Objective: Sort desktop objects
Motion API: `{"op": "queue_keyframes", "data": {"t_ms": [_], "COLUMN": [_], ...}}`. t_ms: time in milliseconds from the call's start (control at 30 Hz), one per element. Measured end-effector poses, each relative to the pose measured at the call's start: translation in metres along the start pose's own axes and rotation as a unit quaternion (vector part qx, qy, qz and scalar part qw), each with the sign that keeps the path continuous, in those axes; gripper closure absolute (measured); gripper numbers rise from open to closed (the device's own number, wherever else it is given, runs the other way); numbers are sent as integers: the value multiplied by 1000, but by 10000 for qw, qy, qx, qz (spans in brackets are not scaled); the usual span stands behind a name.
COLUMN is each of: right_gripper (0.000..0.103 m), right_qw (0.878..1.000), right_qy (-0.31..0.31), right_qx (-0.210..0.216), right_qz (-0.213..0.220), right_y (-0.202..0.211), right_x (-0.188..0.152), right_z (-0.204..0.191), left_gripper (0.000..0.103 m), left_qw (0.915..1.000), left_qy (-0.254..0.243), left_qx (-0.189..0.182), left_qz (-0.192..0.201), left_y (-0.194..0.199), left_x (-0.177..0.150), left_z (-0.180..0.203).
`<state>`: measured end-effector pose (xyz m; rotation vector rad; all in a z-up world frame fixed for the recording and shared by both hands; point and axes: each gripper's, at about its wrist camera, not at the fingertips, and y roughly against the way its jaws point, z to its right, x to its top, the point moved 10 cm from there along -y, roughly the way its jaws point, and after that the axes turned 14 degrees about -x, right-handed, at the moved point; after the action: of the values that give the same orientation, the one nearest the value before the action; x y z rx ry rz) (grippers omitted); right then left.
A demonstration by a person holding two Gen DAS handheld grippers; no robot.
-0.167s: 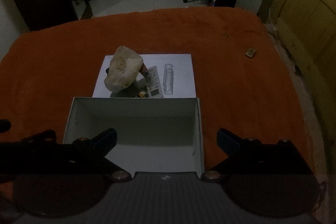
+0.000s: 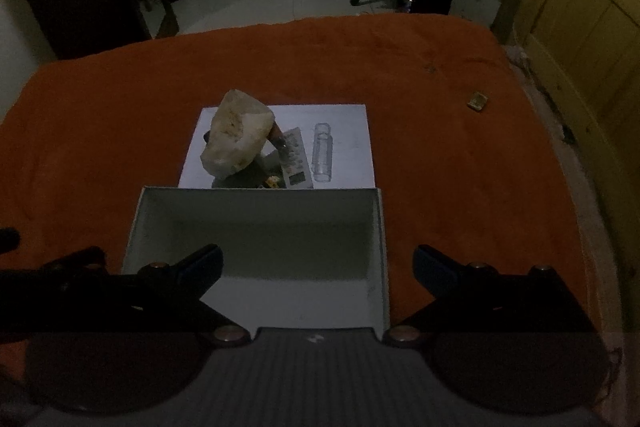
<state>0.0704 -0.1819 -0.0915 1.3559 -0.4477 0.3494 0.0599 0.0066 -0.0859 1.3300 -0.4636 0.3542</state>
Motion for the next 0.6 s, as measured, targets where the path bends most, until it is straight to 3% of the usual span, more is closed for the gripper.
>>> {"op": "queue_keyframes", "data": {"t_ms": [300,600], "right_gripper": [0,0], "right_qw": [10000,10000], "right_qy": [48,60], "right_qx": [57,58], "right_qz": [8,18], "right_y": [-1,-2], "right_x": [-1,-1], "right_z": [-7,-8], "left_gripper": [1,1], "left_qw": [9999,9998], "left_qy": [-21,-140], "left_qx": [40,146], "left_qz": [95,-47], "left_y": [4,-5], "left_x": [-1,-10], "left_z": [1,2]}}
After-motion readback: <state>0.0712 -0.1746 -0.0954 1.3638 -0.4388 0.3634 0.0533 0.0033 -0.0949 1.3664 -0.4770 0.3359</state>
